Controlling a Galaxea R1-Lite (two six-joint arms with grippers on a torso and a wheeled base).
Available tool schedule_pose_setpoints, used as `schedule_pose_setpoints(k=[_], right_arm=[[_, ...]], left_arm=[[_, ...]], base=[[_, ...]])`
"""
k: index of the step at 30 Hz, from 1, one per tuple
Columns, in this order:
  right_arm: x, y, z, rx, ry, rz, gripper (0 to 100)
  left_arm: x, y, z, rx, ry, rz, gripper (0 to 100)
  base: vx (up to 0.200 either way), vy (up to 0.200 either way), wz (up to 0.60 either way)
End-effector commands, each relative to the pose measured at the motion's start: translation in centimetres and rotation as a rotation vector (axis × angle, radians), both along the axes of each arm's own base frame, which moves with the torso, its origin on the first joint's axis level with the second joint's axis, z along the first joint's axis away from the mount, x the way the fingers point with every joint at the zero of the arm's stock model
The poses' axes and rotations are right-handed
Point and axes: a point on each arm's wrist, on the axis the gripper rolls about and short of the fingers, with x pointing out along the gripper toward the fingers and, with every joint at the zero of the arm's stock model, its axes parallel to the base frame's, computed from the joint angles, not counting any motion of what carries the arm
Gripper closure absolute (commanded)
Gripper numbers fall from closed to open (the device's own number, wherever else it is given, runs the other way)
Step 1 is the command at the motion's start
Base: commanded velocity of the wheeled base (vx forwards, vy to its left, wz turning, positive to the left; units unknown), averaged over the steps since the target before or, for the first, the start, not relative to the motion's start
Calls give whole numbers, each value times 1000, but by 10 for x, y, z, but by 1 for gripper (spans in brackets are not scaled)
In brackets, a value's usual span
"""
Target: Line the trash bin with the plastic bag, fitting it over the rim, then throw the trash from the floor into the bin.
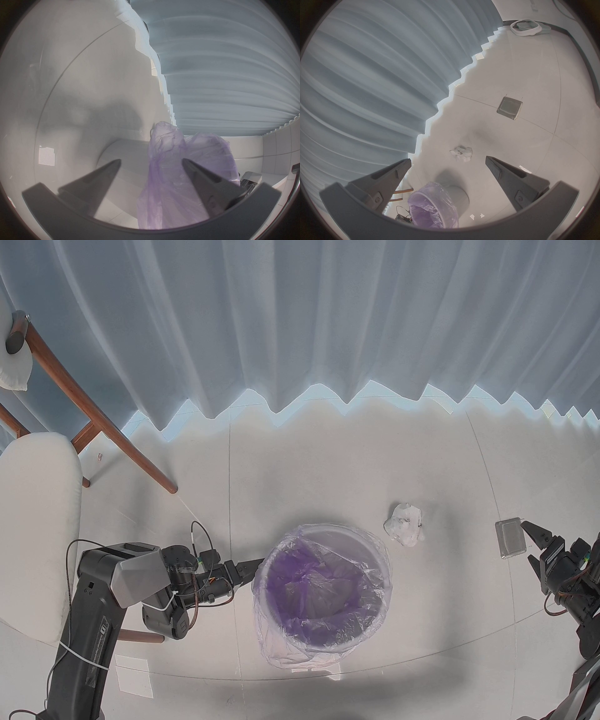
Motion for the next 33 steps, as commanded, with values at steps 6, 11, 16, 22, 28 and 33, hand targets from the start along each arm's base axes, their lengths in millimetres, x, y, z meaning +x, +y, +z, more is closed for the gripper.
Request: schedule_pose_setpoints(k=[6, 11, 16, 22, 28, 33], right_arm=[[-6, 2, 12, 124, -74, 0, 0], [-11, 4, 21, 185, -111, 20, 0], [-9, 7, 20, 191, -105, 36, 0], [-9, 13, 21, 204, -106, 67, 0], [-10, 16, 25, 221, -119, 88, 0], [-11, 28, 24, 175, -114, 186, 0]], left_arm=[[3, 4, 30, -28, -29, 19, 0], [-19, 32, 104, -94, -6, 147, 0], [-50, 42, 137, -81, -17, 168, 0], [-117, 36, 228, -110, -190, 146, 0], [-205, 36, 304, -100, -532, 91, 0], [-220, 48, 342, -103, -612, 136, 0]], base=[[0, 0, 0], [0, 0, 0], [0, 0, 0], [0, 0, 0], [0, 0, 0], [0, 0, 0]])
